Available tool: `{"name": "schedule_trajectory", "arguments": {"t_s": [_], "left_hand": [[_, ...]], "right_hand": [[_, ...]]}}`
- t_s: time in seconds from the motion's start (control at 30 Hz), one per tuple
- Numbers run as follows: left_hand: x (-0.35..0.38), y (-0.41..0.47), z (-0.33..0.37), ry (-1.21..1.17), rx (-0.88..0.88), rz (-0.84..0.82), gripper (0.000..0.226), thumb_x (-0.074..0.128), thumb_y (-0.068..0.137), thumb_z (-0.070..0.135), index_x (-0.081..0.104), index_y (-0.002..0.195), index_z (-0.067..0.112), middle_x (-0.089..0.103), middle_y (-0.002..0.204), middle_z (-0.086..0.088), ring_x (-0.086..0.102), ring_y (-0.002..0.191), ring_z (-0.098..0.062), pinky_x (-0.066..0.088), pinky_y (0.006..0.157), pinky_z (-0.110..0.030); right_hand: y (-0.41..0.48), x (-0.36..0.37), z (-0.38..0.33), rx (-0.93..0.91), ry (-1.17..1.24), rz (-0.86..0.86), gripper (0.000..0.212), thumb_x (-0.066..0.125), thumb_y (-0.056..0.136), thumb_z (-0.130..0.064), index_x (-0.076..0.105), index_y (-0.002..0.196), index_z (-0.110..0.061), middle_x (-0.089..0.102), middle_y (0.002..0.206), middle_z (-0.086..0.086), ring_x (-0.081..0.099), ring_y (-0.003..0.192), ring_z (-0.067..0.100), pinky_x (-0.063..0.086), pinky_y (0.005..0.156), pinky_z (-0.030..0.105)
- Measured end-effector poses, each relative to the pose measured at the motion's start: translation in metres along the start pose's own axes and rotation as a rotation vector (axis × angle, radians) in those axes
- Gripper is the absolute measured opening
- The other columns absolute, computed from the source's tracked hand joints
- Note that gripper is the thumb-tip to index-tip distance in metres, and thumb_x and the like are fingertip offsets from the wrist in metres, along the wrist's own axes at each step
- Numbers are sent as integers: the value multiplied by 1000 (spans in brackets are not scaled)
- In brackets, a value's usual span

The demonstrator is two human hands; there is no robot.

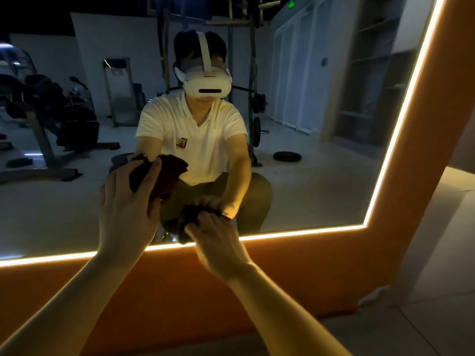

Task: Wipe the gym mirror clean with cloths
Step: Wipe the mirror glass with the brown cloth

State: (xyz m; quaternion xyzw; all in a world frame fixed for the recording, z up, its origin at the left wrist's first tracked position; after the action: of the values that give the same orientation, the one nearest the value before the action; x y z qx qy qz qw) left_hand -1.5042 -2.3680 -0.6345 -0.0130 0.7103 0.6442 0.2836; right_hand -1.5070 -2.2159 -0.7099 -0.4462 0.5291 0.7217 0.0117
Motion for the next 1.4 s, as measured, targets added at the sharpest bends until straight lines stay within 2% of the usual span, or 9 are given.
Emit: {"name": "schedule_trajectory", "arguments": {"t_s": [0.17,0.27,0.37,0.63,0.77,1.03,1.2,1.3,1.4], "left_hand": [[2,1,-1,17,10,26,67,73,89,6,48,151,12,46,140,-31,48,118,-50,44,97,-59],[-4,0,-4,10,-10,22,67,74,88,4,49,150,10,47,137,-30,49,117,-49,45,97,-58],[-25,3,-16,-21,-46,39,62,70,90,2,50,149,7,50,133,-28,49,116,-44,48,95,-56],[-89,-45,-116,-173,-383,180,49,52,108,20,42,156,17,60,127,-13,63,104,-21,56,85,-35],[-99,-83,-160,-42,-398,92,50,51,106,18,44,155,15,53,124,-22,64,94,-32,53,78,-39],[-104,-74,-200,-97,-486,145,49,54,105,16,47,154,16,51,128,-20,61,94,-24,57,82,-44],[-81,-63,-187,-163,-462,137,55,55,105,13,41,158,19,48,131,-22,57,96,-21,49,83,-34],[-75,-61,-189,-206,-467,120,58,55,105,14,37,159,24,47,135,-21,59,102,-25,49,85,-36],[-74,-62,-195,-205,-419,61,64,57,103,16,33,161,25,44,136,-21,61,105,-35,51,86,-41]], "right_hand": [[-73,-92,145,478,-60,226,26,72,90,-16,62,114,-14,61,117,8,64,99,26,51,83,30],[-124,-132,213,1005,-11,392,26,68,91,-6,56,113,-5,55,115,18,61,100,40,52,80,40],[-115,-132,211,1155,30,459,29,59,92,-2,51,120,-3,52,123,21,59,105,40,55,81,44],[-4,-102,97,809,94,704,30,49,97,-21,51,124,-9,58,123,14,61,102,26,56,80,44],[60,-47,8,598,80,569,39,41,99,-41,49,128,-16,57,130,15,64,101,25,56,73,36],[93,48,-120,-76,-10,162,21,56,97,-18,66,114,-13,60,107,11,62,93,22,58,70,34],[47,-50,18,554,-87,511,29,56,96,-24,58,119,-7,60,113,15,59,92,26,42,75,21],[18,-85,37,898,84,689,30,49,101,-5,53,122,17,47,80,0,52,75,20,29,66,-3],[44,-59,-23,913,-49,466,39,46,104,-10,45,130,19,35,78,-9,55,92,34,35,68,18]]}}
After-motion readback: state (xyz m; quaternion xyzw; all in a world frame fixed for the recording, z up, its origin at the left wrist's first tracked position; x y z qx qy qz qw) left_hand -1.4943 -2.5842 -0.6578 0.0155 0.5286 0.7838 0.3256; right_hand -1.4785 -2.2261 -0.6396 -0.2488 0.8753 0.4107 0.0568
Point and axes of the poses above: each hand's wrist, its own y-axis towards the middle knuckle, its own x-axis out of the palm, z = x × y, the point moved 8 cm from there along y, towards the middle knuckle
